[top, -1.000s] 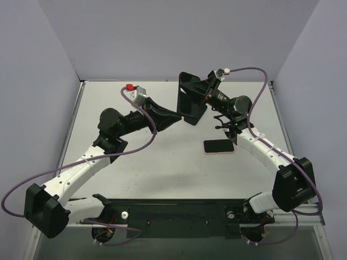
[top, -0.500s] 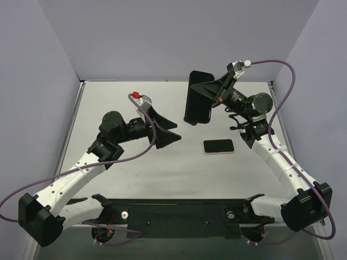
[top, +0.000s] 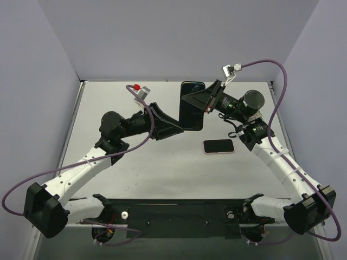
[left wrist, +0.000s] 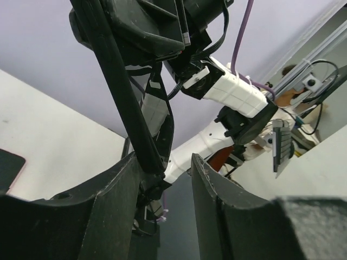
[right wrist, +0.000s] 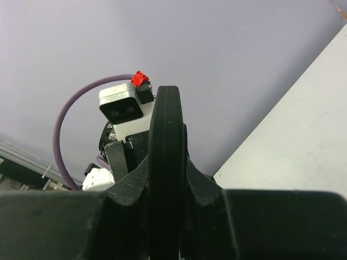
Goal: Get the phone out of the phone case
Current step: Remove the phone case from the phone.
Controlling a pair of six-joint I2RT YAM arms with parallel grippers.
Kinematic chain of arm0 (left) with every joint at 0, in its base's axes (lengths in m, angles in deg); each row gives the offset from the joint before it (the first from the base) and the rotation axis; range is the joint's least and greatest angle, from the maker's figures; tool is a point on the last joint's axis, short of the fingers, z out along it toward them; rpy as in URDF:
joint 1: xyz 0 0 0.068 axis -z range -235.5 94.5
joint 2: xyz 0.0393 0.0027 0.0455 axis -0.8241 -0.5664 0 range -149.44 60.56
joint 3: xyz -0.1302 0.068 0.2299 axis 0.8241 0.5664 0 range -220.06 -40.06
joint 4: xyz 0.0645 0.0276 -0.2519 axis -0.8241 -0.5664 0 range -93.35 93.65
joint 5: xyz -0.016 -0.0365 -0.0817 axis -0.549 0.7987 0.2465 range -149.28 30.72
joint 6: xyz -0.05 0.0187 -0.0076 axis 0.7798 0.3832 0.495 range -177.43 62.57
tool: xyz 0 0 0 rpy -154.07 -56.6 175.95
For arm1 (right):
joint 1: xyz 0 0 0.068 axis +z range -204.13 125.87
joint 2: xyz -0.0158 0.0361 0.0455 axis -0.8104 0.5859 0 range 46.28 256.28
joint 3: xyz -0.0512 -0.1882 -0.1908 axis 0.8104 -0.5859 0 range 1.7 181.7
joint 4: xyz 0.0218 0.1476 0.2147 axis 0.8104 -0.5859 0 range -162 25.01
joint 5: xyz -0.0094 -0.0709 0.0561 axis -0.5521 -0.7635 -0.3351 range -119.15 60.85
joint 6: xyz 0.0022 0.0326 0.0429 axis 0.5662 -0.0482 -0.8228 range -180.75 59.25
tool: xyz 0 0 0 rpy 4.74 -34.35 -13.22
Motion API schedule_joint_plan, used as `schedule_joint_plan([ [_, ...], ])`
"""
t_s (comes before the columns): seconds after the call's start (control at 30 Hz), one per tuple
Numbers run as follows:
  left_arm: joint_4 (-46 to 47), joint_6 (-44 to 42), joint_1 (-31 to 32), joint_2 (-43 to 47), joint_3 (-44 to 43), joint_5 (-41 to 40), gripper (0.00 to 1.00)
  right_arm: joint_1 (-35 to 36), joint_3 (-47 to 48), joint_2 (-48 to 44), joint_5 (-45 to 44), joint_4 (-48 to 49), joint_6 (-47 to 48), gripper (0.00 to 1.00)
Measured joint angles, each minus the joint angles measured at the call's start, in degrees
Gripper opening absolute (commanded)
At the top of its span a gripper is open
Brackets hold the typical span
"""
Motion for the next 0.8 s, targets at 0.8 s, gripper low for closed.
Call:
schedule_joint_plan([
  [0.8, 5.73, 5.29, 0.39, -2.64, 0.52, 2.03, 0.53, 1.22, 1.33, -0.63, -4.2, -6.93, 3.13, 0.0],
])
